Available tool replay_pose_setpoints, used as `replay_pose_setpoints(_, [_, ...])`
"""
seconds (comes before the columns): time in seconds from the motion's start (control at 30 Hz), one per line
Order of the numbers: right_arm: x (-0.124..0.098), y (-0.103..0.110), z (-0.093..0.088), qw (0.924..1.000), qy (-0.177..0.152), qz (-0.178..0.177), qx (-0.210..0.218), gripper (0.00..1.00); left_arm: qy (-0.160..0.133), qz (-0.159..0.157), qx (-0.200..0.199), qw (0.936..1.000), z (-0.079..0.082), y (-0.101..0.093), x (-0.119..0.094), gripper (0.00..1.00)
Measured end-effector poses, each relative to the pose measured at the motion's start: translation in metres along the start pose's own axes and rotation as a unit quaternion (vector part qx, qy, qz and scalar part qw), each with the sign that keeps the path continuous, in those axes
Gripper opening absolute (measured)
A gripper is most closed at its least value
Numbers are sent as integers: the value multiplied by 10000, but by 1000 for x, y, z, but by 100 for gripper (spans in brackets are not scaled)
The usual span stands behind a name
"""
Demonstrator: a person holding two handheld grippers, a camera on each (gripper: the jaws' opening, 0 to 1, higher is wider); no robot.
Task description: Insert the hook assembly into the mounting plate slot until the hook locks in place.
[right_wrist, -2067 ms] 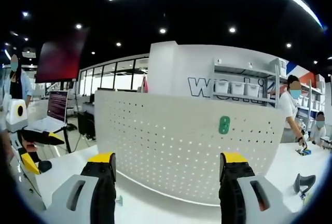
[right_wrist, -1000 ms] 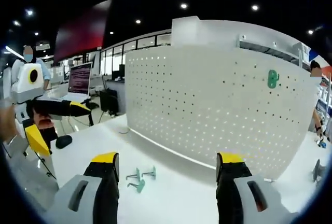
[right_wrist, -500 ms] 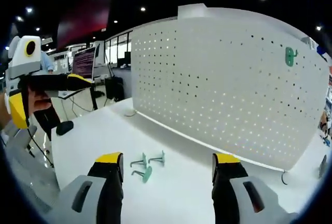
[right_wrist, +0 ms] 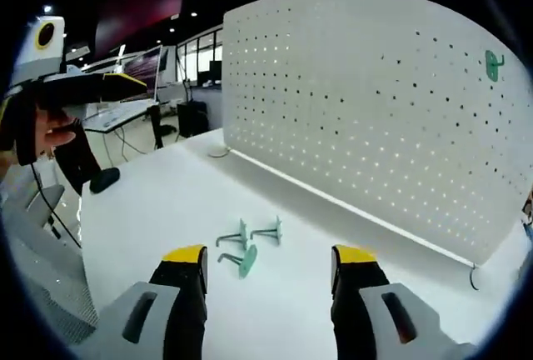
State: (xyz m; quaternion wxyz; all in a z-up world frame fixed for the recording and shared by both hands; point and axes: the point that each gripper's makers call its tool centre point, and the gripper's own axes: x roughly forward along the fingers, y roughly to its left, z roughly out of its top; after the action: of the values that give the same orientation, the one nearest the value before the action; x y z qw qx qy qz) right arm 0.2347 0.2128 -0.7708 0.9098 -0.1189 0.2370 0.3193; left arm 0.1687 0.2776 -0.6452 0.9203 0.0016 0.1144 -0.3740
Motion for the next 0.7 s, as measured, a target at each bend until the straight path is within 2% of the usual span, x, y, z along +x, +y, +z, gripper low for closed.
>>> replay_pose_setpoints(0.3, [14,9,-18,9997,216,143,-13,53,50,-29,-17,10000,-3,0,3,81])
replay_pose_setpoints(0.7, [24,21,-23,9990,307,314,-109,38,144,-49,-64,9999,-11,1,6,81])
